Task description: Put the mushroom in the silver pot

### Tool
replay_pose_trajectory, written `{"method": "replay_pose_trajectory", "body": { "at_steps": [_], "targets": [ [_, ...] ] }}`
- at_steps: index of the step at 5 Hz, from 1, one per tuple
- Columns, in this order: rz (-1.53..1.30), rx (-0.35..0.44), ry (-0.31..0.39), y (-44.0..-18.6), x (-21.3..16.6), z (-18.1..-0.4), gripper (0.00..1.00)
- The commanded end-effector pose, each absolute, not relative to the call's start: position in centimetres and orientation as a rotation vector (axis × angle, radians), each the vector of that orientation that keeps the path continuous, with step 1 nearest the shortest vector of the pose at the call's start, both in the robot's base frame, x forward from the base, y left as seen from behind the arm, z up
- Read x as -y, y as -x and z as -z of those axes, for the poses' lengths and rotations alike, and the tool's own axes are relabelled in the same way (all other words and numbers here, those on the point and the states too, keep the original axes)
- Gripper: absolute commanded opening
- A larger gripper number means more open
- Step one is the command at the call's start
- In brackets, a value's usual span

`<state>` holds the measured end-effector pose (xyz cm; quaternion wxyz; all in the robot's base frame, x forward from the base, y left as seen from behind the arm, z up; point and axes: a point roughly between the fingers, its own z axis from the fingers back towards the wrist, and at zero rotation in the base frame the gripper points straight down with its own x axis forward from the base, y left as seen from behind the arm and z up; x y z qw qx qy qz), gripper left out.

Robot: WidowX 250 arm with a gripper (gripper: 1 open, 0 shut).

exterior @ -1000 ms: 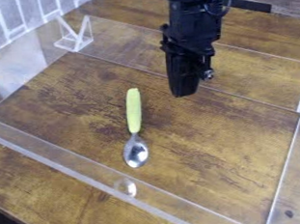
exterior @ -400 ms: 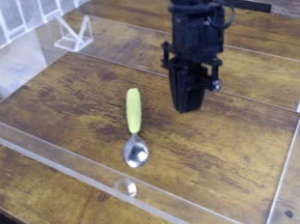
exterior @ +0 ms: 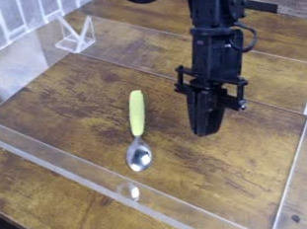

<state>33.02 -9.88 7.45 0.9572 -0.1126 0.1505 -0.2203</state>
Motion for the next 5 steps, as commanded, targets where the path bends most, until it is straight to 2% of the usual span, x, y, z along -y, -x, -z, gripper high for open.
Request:
{"method": "replay_pose_trajectory", "body": {
  "at_steps": [1,3,4,5],
  "targets": [
    [0.433,-0.279,0.21,-33.6,11.0,-9.0,0.0],
    [0.465,-0.326,0.172,-31.5,10.7,-7.9,0.0],
    [0.488,-0.344,0.133,-30.6,11.0,-9.3,1.0],
    [0.498,-0.36,0.11,-29.9,11.3,-10.6,0.0]
  ]
}}
